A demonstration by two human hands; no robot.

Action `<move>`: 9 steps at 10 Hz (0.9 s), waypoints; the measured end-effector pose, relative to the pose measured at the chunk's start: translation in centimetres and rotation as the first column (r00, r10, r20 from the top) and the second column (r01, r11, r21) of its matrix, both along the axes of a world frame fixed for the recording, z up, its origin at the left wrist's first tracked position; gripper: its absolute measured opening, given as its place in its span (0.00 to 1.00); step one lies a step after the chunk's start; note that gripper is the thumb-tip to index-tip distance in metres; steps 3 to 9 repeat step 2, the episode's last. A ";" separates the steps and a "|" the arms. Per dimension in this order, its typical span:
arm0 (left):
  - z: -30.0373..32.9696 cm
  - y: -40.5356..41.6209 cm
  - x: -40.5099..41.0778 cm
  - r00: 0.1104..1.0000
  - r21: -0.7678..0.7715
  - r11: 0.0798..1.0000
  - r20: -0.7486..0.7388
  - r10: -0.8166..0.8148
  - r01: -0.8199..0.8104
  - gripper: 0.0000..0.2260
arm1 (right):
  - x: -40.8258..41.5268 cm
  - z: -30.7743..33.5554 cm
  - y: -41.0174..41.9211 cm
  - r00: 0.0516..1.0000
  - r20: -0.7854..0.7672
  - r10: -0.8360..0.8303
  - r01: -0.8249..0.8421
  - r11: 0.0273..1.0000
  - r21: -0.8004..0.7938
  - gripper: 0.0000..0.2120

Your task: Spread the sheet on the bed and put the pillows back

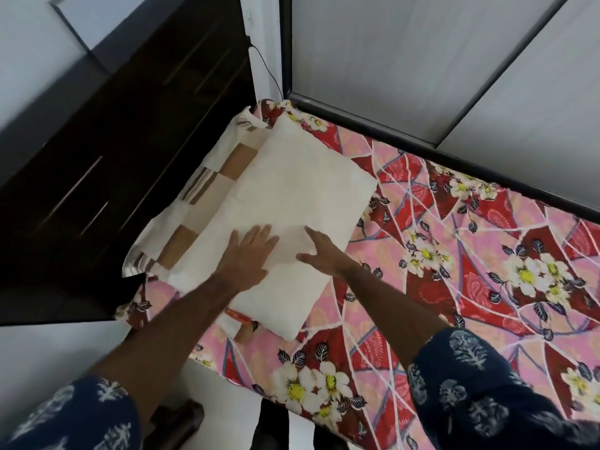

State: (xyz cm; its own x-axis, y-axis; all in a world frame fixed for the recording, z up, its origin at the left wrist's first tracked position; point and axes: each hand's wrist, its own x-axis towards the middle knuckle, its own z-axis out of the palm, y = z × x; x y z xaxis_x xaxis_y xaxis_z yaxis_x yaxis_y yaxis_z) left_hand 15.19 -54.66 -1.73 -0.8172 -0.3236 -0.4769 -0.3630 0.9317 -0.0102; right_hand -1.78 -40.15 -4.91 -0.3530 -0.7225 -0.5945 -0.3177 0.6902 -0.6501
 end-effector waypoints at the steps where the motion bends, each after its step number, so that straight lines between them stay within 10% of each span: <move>1: 0.7 0.9 0.8 0.997 -0.066 0.997 -0.053 -0.052 0.048 0.36 | -0.5 0.7 0.8 0.996 -0.048 0.078 -0.075 0.995 0.058 0.41; 9: 2.7 2.0 1.3 0.996 -0.101 0.994 -0.088 0.025 -0.034 0.34 | -0.1 2.7 1.8 0.957 -0.195 0.214 -0.198 0.975 0.101 0.42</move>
